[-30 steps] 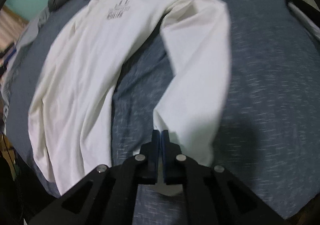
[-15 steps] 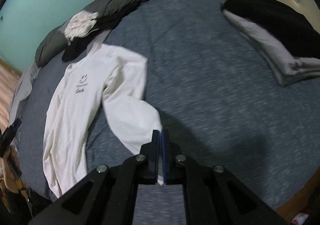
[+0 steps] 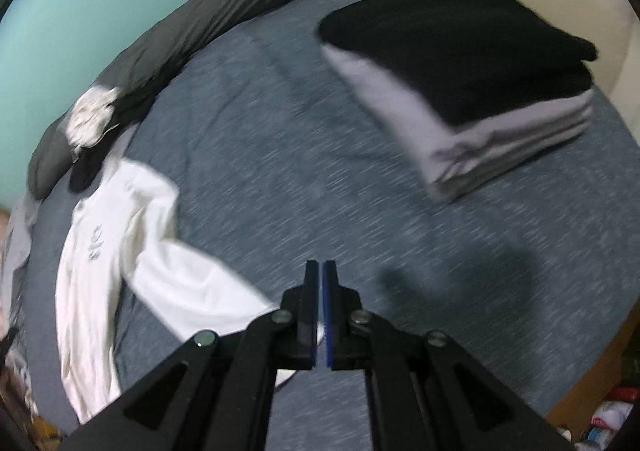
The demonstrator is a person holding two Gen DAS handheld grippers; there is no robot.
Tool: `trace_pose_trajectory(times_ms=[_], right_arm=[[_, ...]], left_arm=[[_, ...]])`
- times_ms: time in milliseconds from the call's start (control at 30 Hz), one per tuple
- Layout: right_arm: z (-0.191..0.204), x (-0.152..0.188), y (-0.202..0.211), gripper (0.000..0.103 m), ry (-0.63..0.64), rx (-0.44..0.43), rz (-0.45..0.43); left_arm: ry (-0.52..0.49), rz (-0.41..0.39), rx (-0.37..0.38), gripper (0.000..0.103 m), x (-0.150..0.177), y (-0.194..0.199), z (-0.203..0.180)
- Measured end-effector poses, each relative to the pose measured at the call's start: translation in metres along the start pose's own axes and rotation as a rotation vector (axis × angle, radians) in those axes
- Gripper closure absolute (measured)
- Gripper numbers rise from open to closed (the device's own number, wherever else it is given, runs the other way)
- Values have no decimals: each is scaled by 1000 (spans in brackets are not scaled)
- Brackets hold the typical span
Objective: Fold clothes
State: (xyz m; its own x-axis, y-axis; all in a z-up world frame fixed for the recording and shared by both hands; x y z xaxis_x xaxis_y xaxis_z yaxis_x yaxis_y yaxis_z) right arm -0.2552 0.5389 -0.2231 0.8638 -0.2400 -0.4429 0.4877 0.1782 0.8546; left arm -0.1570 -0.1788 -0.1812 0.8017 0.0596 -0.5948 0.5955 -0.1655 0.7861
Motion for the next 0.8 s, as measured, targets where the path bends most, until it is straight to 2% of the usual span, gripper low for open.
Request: trace_pose_trajectory(times_ms=[133, 267, 367, 500, 633, 800], right_arm=[[19, 1, -3, 101, 48, -44, 12], [52, 11, -16, 100, 61, -123, 42], [88, 21, -28, 96, 77, -180, 70], [150, 40, -47, 80, 105, -279, 102], [208, 62, -68, 79, 138, -369, 132], [270, 92, -100, 76, 195, -439, 172]], left_arm=[[37, 39, 4, 61, 7, -15, 16], [82, 89, 2, 61, 17, -41, 34], [94, 121, 6, 61, 25, -61, 42], [141, 159, 27, 61, 34, -93, 52], [152, 180, 31, 61, 39, -116, 53], [158, 193, 52, 61, 41, -137, 48]])
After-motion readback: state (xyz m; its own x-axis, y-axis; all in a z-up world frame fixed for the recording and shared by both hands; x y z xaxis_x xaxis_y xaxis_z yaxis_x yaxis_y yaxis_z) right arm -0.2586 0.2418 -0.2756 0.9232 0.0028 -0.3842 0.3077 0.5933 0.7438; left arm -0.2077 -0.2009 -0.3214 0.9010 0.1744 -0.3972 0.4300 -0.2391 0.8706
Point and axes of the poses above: each gripper's, at about its wrist camera, not at the fingertips, and y roughly against the way its jaws point, z to its left, x to its underside, the point moved 2 cm from there along -y, roughly the way its jaws point, and after that the axes turned 3 degrees about -y, right-handed, at the moved point
